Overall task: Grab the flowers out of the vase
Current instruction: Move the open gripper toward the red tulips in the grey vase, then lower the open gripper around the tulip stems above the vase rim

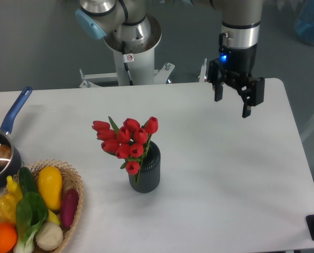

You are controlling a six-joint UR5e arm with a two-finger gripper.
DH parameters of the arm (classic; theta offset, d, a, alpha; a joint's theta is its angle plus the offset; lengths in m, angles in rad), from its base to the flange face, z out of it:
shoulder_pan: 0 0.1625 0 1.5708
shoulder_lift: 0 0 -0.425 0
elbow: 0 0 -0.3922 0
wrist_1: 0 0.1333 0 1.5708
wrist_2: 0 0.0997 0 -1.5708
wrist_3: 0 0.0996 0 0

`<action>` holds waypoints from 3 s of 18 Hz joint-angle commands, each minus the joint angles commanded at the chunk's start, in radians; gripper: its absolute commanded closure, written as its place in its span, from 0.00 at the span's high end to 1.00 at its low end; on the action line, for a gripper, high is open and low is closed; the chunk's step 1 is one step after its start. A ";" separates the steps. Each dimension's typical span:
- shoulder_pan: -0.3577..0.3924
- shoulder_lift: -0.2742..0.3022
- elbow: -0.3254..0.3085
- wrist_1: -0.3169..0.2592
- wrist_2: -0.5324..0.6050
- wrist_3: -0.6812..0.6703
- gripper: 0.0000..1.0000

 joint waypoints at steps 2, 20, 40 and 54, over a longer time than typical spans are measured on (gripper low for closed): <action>0.002 0.002 -0.005 -0.002 -0.045 0.008 1.00; 0.011 -0.026 -0.034 -0.003 -0.097 -0.008 1.00; -0.024 -0.051 -0.175 -0.046 -0.301 -0.190 1.00; -0.061 -0.064 -0.195 -0.058 -0.548 -0.322 1.00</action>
